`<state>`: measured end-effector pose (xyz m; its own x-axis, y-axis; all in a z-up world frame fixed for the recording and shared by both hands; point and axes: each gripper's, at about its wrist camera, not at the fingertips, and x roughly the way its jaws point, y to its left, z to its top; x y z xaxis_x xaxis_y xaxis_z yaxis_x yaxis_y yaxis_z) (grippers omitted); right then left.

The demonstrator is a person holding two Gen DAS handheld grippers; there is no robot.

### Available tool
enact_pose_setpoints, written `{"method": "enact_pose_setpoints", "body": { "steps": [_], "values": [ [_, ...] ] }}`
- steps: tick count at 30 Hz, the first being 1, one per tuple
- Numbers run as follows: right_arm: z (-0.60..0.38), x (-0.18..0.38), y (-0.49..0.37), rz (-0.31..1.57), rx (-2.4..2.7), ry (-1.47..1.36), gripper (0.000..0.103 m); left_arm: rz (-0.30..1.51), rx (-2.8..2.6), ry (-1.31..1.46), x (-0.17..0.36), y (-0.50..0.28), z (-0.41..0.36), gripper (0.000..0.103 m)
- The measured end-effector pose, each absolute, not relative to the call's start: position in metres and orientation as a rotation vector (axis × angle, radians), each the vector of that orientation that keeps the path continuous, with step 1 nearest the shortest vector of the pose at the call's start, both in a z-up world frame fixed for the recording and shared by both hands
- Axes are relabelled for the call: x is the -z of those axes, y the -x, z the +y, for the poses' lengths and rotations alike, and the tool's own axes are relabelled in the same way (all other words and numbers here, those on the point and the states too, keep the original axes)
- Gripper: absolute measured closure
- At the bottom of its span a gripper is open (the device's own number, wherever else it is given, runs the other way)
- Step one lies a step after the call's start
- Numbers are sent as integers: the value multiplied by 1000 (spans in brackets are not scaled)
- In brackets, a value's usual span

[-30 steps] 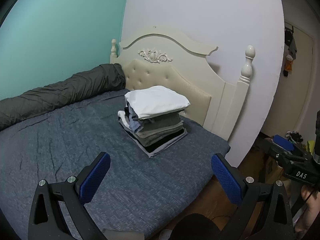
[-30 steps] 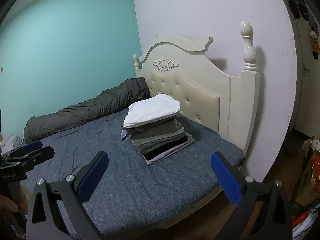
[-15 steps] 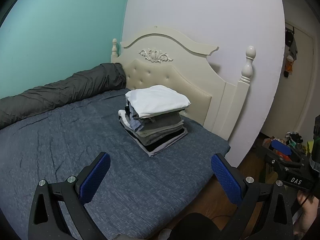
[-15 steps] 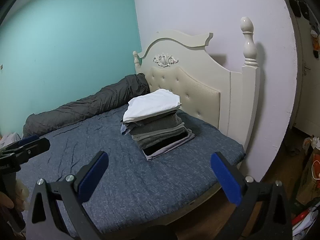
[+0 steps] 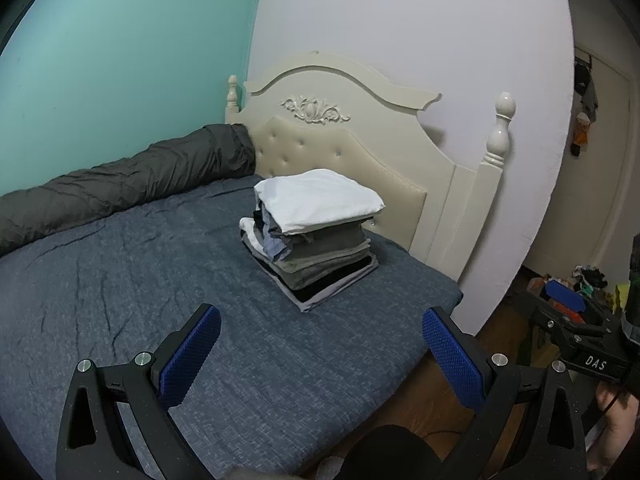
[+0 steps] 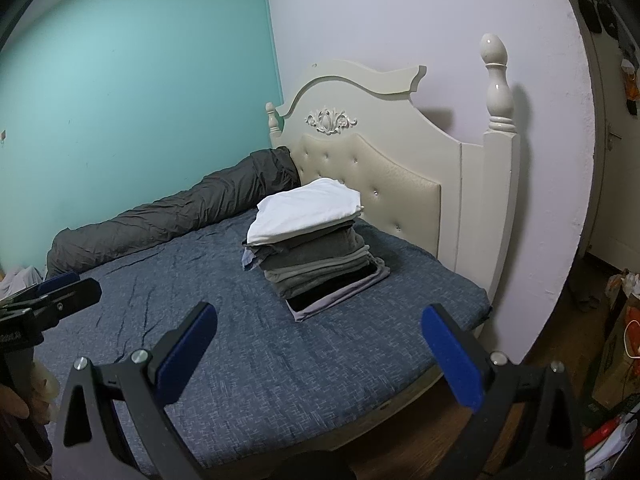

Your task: Fold clothes

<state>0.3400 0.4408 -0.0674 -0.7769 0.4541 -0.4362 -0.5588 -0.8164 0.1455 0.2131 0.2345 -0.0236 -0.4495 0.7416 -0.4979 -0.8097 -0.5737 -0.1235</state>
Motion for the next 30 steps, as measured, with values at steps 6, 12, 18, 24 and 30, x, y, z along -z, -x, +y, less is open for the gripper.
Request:
{"method": "enact_pose_setpoints", "body": {
  "steps": [6, 12, 18, 24, 30],
  "values": [
    [441, 67, -340, 363, -2512, 526, 0, 168, -2089, 638, 23, -213, 236, 0],
    [441, 67, -340, 359, -2512, 528, 0, 169, -2083, 637, 24, -214, 238, 0],
    [443, 69, -338, 365, -2510, 534, 0, 168, -2076, 638, 25, -215, 240, 0],
    [443, 69, -339, 369, -2509, 534, 0, 168, -2078, 637, 26, -216, 240, 0],
    [443, 70, -340, 370, -2507, 532, 0, 171, -2073, 634, 25, -217, 240, 0]
  ]
}}
